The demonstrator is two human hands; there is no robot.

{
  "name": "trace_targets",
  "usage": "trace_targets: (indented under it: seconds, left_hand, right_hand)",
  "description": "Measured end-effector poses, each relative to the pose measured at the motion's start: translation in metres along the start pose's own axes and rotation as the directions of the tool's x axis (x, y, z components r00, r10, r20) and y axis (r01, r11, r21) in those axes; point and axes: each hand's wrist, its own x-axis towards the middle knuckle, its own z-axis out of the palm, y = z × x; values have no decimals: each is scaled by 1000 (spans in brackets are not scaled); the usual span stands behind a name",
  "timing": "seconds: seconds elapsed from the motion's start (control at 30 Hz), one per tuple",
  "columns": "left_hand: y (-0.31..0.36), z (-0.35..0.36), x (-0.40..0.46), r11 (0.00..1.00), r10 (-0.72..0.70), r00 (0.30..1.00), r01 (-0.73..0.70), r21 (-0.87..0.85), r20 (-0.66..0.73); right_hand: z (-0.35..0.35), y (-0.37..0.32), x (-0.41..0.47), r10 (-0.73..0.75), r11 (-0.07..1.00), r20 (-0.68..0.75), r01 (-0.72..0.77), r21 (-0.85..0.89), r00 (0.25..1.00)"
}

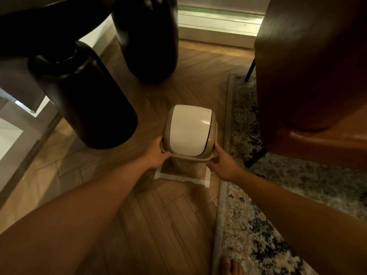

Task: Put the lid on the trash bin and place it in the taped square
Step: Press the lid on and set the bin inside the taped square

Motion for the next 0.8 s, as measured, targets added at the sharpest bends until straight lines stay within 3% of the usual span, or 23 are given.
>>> trace_targets:
  seconds: [0.23, 0.4, 0.8]
  left_hand:
    - [1, -7, 1, 989, 146, 989, -146, -32, -11]
    - [1, -11, 6, 962, 247, 969, -248, 115, 19]
    - [-8, 7, 15, 968, 247, 968, -245, 52, -36]
  right_hand:
    - [-1, 9, 2, -149, 963, -166, 105, -249, 975]
    - [-3, -5, 10, -300, 899, -163, 221, -379, 940]
    - [2, -6, 28, -329, 913, -156, 272, -305, 931]
